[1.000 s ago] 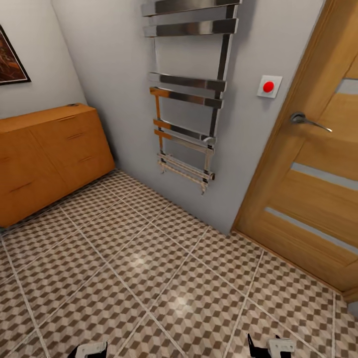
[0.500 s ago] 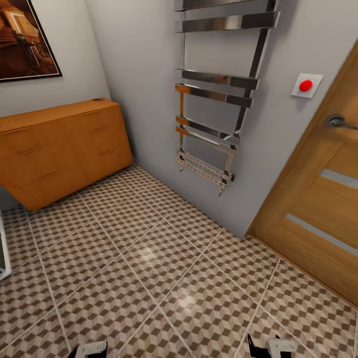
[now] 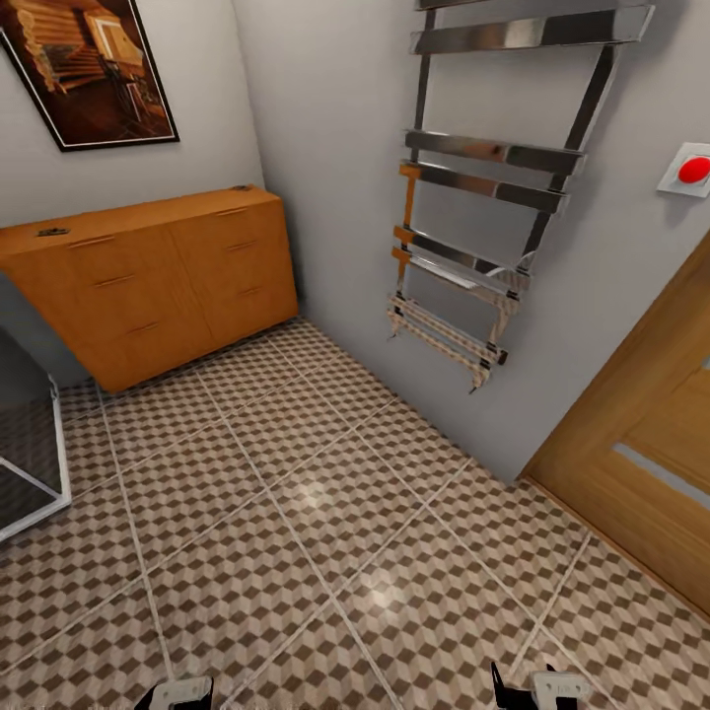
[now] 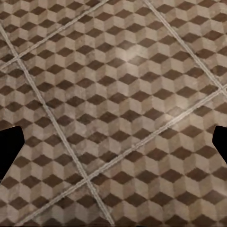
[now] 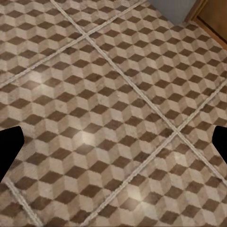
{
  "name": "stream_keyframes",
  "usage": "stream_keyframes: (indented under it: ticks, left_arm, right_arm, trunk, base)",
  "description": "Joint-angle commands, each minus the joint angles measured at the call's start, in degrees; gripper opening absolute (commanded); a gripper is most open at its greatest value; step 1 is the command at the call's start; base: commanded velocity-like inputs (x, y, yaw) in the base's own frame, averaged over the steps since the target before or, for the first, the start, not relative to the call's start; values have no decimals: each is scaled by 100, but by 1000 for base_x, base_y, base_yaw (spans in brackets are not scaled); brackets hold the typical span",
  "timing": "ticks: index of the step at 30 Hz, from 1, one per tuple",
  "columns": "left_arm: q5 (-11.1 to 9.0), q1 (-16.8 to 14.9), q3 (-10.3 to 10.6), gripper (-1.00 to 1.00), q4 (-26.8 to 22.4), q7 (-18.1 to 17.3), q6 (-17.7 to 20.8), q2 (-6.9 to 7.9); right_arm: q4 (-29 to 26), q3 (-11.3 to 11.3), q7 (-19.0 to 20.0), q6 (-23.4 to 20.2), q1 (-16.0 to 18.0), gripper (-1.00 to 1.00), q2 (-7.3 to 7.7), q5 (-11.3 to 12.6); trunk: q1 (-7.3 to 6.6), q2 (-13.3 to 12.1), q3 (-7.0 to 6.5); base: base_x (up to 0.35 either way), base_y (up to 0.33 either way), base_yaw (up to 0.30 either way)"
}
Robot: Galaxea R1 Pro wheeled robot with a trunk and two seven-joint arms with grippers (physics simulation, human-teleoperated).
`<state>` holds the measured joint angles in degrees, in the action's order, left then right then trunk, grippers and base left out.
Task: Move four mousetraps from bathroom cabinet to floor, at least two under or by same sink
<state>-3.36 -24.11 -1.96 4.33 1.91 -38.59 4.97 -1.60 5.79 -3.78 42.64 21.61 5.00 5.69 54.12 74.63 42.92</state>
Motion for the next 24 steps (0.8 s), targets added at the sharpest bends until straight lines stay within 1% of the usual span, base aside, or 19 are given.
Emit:
stream_keyframes:
  ticks: [1,24]
  left_arm:
    - [-11,-11,-16,100,24,-6,-34,-1]
    - [-11,-13,-16,100,24,-6,-34,-4]
  right_arm:
    - [2,54,-9,16,1,100,-1,57]
    - [2,54,-10,16,1,100,0,55]
  trunk:
    - [0,3,9]
    - [0,3,123]
  base:
    - [0,0,240]
    - [0,0,240]
